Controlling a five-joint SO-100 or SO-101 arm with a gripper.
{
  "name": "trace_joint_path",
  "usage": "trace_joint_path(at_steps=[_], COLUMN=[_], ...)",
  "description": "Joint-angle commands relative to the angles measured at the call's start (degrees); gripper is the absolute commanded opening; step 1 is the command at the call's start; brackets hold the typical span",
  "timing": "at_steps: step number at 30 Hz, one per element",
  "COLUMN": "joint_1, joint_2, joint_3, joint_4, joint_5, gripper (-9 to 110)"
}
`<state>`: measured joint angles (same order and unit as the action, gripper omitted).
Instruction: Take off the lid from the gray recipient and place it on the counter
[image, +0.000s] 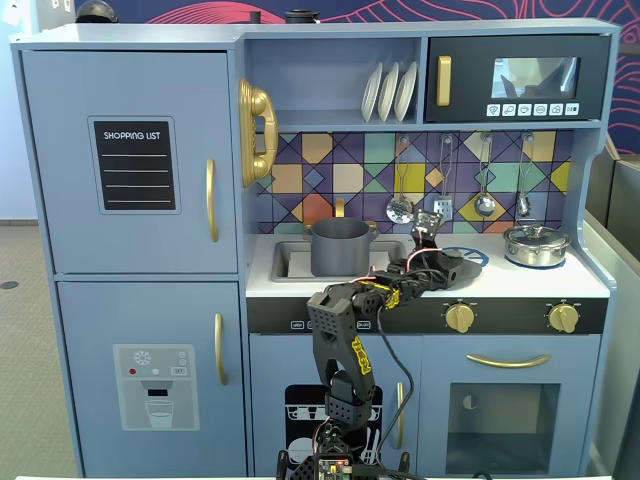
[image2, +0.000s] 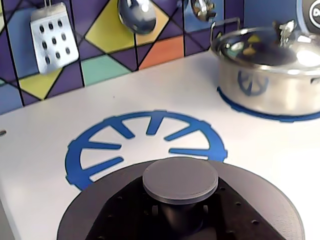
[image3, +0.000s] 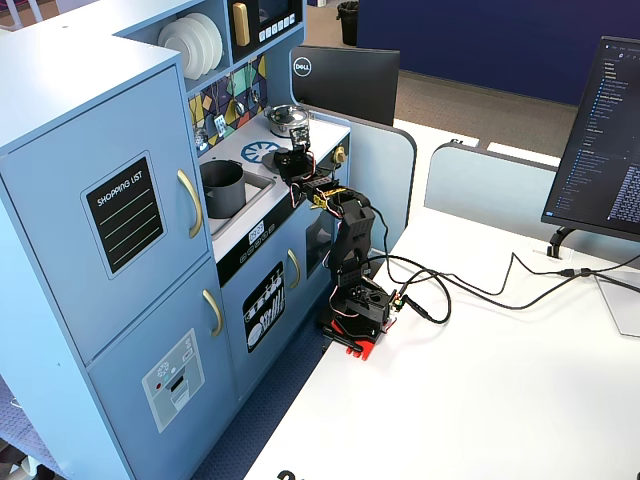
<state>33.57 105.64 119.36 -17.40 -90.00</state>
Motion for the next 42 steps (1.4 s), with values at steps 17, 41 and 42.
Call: trace_joint_path(at_steps=[17,41,42], joint_1=[-0.6,3.3,3.1], joint_2=[-1.9,0.8,1.1], joint_3=[0.7,2.6,2.4], joint_4=[-3.4,-7.4,-8.1], joint_5=[-4.5,-1.9,-2.0], gripper=[15,30,30])
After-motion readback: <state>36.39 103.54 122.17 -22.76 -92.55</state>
